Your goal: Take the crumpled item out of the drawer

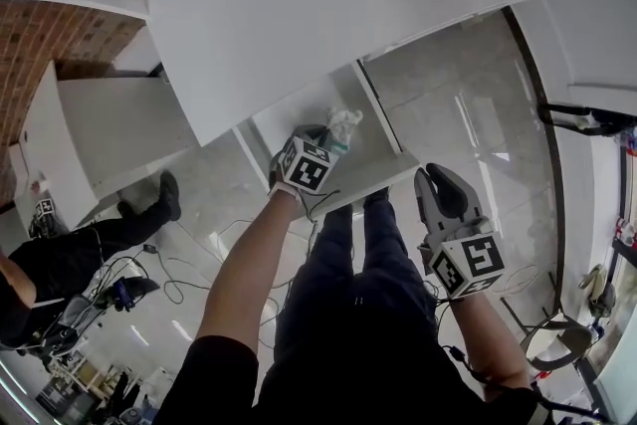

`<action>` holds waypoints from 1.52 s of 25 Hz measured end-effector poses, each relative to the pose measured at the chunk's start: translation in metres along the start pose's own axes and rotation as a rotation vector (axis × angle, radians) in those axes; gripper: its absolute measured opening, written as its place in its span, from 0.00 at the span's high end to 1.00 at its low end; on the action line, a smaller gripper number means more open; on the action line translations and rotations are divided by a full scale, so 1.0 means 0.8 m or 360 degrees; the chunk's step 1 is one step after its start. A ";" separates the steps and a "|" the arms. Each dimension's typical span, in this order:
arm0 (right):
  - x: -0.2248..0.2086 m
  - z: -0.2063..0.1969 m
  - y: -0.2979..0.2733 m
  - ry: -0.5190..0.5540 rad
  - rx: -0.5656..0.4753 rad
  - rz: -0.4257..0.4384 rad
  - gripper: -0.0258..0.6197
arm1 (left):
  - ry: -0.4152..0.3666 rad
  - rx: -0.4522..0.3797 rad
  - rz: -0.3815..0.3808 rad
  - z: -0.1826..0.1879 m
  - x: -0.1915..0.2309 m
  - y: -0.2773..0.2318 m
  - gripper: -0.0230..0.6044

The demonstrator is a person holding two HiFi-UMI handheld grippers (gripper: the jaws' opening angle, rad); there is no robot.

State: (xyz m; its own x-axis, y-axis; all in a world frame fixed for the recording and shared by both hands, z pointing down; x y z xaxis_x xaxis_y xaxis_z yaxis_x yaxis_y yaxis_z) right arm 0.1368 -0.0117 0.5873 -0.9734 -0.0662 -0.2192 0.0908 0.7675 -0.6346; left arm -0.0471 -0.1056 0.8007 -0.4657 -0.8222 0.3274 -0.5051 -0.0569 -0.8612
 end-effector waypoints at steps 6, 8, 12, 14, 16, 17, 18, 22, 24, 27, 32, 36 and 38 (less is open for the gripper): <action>0.025 0.048 0.014 0.0079 -0.0104 0.0030 0.88 | -0.0066 -0.0214 0.0114 0.034 -0.009 0.092 0.93; 0.036 0.061 0.021 0.0111 -0.0138 0.0040 0.88 | -0.0070 -0.0288 0.0150 0.042 -0.014 0.125 0.93; 0.060 0.087 0.037 0.0177 -0.0213 0.0063 0.89 | -0.0048 -0.0450 0.0209 0.056 -0.028 0.194 0.94; 0.071 0.099 0.045 0.0204 -0.0252 0.0075 0.89 | -0.0008 -0.0541 0.0214 0.062 -0.037 0.228 0.94; 0.080 0.110 0.050 0.0225 -0.0286 0.0086 0.89 | 0.0034 -0.0636 0.0215 0.067 -0.045 0.261 0.94; 0.085 0.115 0.052 0.0235 -0.0301 0.0092 0.89 | 0.0049 -0.0679 0.0222 0.069 -0.049 0.277 0.94; 0.089 0.120 0.054 0.0246 -0.0315 0.0099 0.89 | 0.0060 -0.0722 0.0233 0.071 -0.052 0.292 0.94; 0.110 0.144 0.065 0.0297 -0.0373 0.0116 0.92 | 0.0071 -0.0895 0.0289 0.077 -0.072 0.351 0.94; 0.118 0.157 0.071 0.0313 -0.0416 0.0104 0.95 | 0.0076 -0.0965 0.0309 0.080 -0.082 0.375 0.94; 0.133 0.177 0.082 0.0337 -0.0494 0.0104 0.96 | 0.0079 -0.1062 0.0328 0.083 -0.095 0.409 0.94; 0.153 0.200 0.102 0.0373 -0.0585 0.0127 0.96 | 0.0056 -0.1209 0.0390 0.093 -0.115 0.461 0.94; 0.159 0.212 0.118 0.0376 -0.0664 0.0122 0.96 | -0.0001 -0.1312 0.0439 0.104 -0.135 0.498 0.94; 0.165 0.221 0.128 0.0377 -0.0715 0.0130 0.96 | -0.0047 -0.1351 0.0470 0.111 -0.145 0.516 0.94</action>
State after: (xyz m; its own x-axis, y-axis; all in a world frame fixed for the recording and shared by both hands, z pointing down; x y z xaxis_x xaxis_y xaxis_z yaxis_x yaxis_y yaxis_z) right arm 0.0549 -0.0545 0.3619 -0.9926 0.1118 -0.0480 0.1199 0.9658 -0.2298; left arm -0.1374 -0.0842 0.3729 -0.6486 -0.7519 0.1182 -0.7403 0.5870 -0.3278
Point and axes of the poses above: the fingertips, and each gripper's own axes: y backward along the fingers, x to its left, z out of its top, the point moved 4 cm from there along y, backward along the fingers, and after that the axes turned 14 degrees about -z, right-handed, at the moved point
